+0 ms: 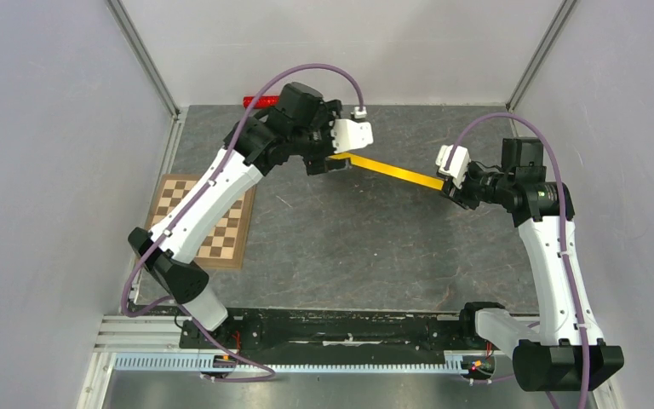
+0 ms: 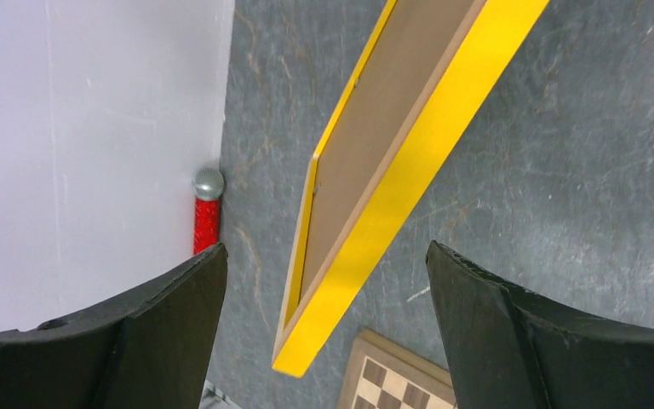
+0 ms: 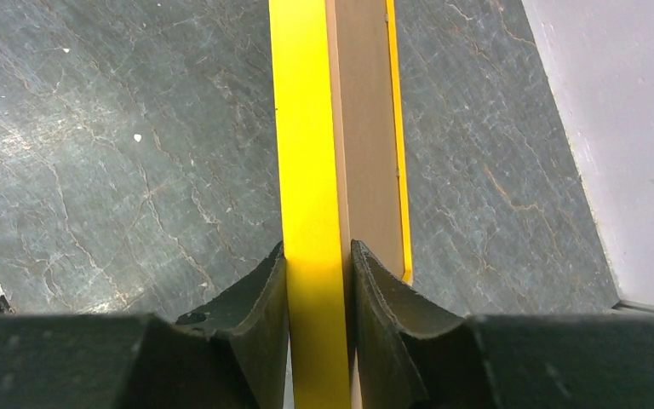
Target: Put the photo into the frame
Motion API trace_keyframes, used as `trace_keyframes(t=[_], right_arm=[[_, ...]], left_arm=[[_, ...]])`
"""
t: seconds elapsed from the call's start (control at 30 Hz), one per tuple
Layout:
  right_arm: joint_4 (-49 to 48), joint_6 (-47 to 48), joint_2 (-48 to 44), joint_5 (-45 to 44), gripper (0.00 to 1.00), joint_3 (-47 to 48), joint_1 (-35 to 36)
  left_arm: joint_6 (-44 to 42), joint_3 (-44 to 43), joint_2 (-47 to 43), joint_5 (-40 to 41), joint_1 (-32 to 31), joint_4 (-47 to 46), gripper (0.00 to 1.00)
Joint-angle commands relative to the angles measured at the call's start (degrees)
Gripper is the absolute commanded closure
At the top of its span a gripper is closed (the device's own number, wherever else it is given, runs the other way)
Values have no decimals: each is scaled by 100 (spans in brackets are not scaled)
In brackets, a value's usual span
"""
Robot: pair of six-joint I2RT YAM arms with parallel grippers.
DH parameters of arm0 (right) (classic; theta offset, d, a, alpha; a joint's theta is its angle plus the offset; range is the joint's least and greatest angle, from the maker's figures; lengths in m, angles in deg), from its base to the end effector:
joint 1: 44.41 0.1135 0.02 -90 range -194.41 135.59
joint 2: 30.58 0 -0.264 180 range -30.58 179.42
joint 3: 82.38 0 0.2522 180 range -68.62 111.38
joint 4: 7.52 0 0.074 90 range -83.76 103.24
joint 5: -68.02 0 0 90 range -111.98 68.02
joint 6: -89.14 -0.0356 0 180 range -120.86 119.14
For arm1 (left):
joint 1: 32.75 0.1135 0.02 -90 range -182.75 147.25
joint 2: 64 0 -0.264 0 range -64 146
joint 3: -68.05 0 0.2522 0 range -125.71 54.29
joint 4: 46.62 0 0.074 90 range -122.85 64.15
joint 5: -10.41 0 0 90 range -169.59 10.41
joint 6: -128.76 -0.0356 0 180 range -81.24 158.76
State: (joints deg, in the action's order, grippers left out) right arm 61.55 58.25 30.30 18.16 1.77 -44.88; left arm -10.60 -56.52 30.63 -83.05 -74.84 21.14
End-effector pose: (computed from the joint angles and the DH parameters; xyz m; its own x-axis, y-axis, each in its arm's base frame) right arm 0.1940 0.0214 0.3712 0.0122 -0.6562 -0.7545 -0.8427 0.3994 -0.3610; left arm 0.2556 -0.2338 0.4353 0.2382 0.8055 -0.5426 0.8041 0.1497 0.5753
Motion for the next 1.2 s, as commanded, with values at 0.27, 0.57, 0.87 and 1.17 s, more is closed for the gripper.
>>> trace_keyframes(t=[0.27,0.57,0.87,1.17], right_arm=[[339,-308,167,406,100,941,-29],[713,-141,264,402,100,1284,-182],[991,22,440,616,100,1393,-457],[1086,5,594,721,100,1504,-567]], left_arm=[[-19,1023,-1095,-1624,1673,-970,8],[701,1427,-974,-3394,3044,-1768,8],[1098,1917,-305,-5282,3839,-2682,8],[1534,2677,484,-6361,3932,-4671,8]])
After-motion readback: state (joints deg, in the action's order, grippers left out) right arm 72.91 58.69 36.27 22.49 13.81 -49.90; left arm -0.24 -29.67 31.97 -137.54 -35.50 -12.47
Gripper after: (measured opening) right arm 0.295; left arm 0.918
